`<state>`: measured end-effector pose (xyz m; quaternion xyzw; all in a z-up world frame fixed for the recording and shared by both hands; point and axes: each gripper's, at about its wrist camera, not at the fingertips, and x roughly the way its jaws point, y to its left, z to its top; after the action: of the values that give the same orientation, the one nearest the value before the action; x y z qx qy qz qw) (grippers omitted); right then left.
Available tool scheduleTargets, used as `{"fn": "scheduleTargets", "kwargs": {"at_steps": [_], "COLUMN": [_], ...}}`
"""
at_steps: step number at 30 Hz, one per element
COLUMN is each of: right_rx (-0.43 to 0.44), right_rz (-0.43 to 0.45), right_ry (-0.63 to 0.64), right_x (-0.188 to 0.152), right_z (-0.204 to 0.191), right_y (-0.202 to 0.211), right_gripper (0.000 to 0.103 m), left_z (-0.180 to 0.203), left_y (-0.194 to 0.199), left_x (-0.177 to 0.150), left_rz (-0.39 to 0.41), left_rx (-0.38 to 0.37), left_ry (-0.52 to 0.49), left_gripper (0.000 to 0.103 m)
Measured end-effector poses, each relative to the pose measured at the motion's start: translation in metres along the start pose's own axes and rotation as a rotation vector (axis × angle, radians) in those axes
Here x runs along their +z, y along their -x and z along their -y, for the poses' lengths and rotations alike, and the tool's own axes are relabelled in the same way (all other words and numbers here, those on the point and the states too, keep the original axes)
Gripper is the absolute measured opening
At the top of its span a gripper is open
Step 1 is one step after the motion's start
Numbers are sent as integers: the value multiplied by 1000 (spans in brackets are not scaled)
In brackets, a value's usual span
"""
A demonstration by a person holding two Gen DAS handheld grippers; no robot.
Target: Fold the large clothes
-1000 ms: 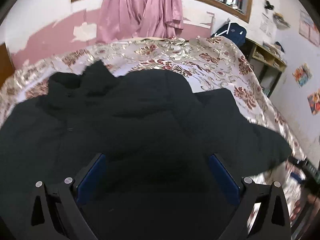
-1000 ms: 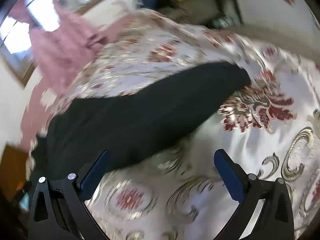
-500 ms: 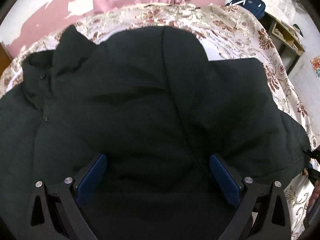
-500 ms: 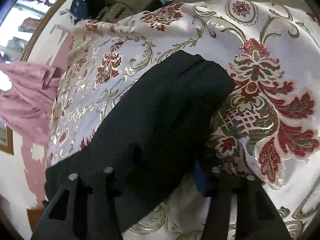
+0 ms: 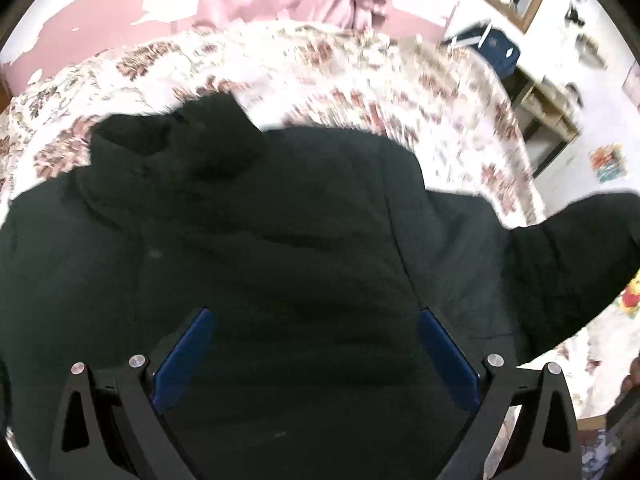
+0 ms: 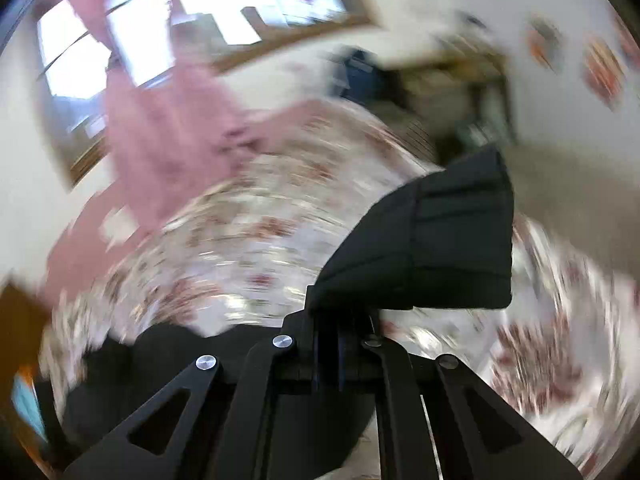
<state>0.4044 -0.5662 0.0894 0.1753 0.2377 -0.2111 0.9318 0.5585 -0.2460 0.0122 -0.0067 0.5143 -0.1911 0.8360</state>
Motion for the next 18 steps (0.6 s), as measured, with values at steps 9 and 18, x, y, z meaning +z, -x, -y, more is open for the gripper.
{"fn": "scheduleTargets", "kwargs": {"at_steps": [9, 18], "right_rx": [302, 328], "right_rz": [-140, -385], "right_ry": [183, 263], "right_x": [-37, -151], "right_z": [-155, -212], "right_y": [-3, -31], "right_gripper": [7, 7], "left_z": [-120, -199], "left_y": [62, 37], "left_x": [-6, -42], "left_rz": [-6, -58], "left_rx": [-91, -141], "left_ry": [190, 390], "left_gripper": [103, 103]}}
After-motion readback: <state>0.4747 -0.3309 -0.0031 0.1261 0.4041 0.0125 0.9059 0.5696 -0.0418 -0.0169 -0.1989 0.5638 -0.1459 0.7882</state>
